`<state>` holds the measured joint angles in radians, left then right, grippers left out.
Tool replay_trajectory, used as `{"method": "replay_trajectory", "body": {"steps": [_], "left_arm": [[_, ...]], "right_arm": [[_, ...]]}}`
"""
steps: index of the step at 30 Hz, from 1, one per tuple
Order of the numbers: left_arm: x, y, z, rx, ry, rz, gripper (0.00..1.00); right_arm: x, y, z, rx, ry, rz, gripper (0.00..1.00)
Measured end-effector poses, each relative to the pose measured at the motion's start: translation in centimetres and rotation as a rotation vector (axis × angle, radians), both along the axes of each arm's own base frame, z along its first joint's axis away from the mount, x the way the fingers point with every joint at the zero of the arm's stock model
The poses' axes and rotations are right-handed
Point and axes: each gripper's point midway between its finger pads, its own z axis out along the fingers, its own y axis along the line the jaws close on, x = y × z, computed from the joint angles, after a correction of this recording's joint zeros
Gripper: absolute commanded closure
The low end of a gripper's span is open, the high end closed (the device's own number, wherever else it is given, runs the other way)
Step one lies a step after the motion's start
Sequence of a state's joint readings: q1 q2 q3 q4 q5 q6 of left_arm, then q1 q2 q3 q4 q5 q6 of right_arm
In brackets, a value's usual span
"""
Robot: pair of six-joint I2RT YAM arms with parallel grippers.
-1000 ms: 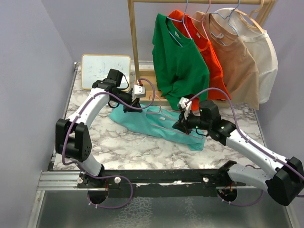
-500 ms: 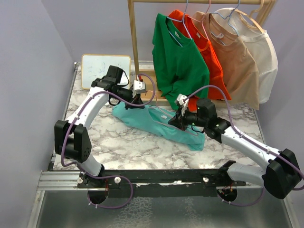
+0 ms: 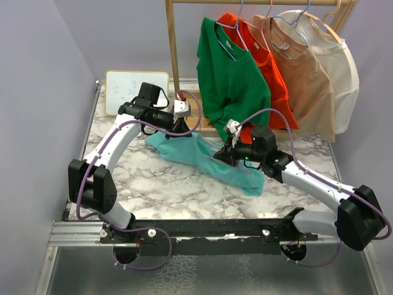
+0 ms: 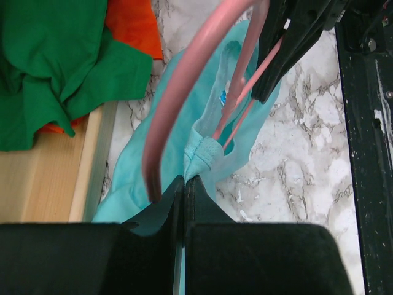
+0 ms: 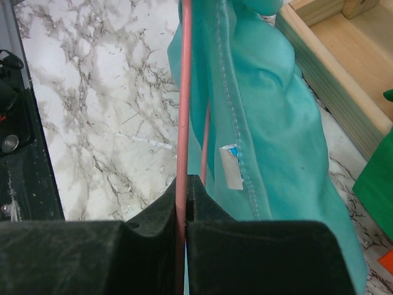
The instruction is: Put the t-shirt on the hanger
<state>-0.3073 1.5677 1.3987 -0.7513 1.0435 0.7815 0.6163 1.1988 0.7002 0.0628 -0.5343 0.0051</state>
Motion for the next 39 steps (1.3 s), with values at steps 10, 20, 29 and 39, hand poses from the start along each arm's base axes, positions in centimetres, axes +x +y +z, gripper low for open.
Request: {"method": "replay_trajectory", "body": {"steps": [10, 20, 29, 39], "left_arm": [[0.1, -1.1, 0.8, -0.033, -0.017, -0.015, 0.98], [0.1, -1.4, 1.2, -0.056, -0.021, -0.025, 0.84], [-0.8, -1.5, 1.0, -0.075, -0.01, -0.055, 0.77], [-1.1, -1.6, 1.2, -0.095, -0.01, -0.076, 0.93]], "right_arm": [[0.1, 0.8, 0.2, 0.022, 0.013, 0.03, 0.99], [0.0, 1.0, 0.5, 0.043, 0.021, 0.036, 0.99], [-0.2, 1.5, 1.2, 0.072, 0.008, 0.065, 0.99], [-0.3, 2.0, 1.7, 0.1, -0.002, 0.09, 0.99]]}}
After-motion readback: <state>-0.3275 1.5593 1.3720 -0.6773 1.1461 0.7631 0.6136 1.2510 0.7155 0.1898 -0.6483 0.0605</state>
